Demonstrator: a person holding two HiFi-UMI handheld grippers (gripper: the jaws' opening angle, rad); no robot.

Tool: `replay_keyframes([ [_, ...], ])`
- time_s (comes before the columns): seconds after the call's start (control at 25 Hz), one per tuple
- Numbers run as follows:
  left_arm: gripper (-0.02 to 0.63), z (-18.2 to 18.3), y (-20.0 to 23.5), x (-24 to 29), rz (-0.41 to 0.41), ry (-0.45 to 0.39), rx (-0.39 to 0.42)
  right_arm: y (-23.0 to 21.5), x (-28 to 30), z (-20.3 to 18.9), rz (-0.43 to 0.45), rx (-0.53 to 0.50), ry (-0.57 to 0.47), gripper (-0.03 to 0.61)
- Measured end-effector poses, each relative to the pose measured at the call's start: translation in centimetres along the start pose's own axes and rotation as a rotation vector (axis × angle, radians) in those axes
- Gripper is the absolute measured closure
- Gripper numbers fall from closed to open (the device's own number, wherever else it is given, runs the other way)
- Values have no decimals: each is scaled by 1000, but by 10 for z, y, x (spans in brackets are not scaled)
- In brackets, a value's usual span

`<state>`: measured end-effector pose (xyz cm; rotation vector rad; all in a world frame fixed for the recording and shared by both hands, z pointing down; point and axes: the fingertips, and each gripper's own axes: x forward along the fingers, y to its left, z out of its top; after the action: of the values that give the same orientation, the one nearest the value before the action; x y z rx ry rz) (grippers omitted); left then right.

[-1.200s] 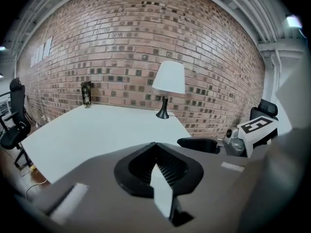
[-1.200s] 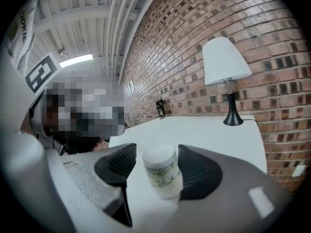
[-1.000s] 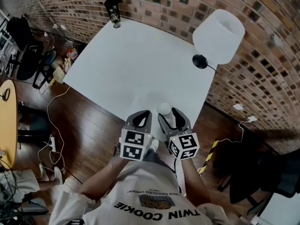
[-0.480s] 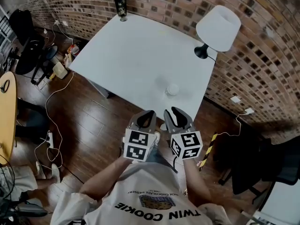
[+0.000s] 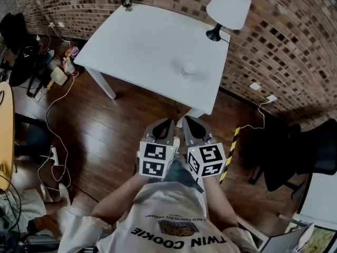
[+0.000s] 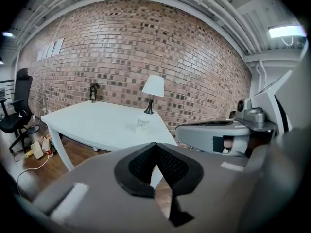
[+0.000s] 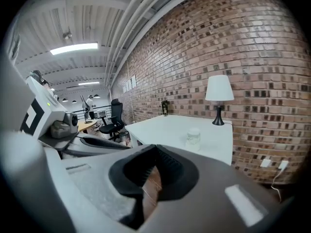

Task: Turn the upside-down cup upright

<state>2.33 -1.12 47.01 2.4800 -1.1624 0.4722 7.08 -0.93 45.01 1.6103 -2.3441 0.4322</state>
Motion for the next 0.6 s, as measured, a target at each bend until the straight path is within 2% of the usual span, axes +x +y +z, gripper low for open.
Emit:
replay_keyframes([
  [0.24, 609, -11, -23, -21, -18, 0, 4, 13, -31, -13, -23, 33, 15, 575],
  [0.6, 609, -20, -58, -33, -10, 10, 25, 10, -70, -24, -21, 67, 4, 575],
])
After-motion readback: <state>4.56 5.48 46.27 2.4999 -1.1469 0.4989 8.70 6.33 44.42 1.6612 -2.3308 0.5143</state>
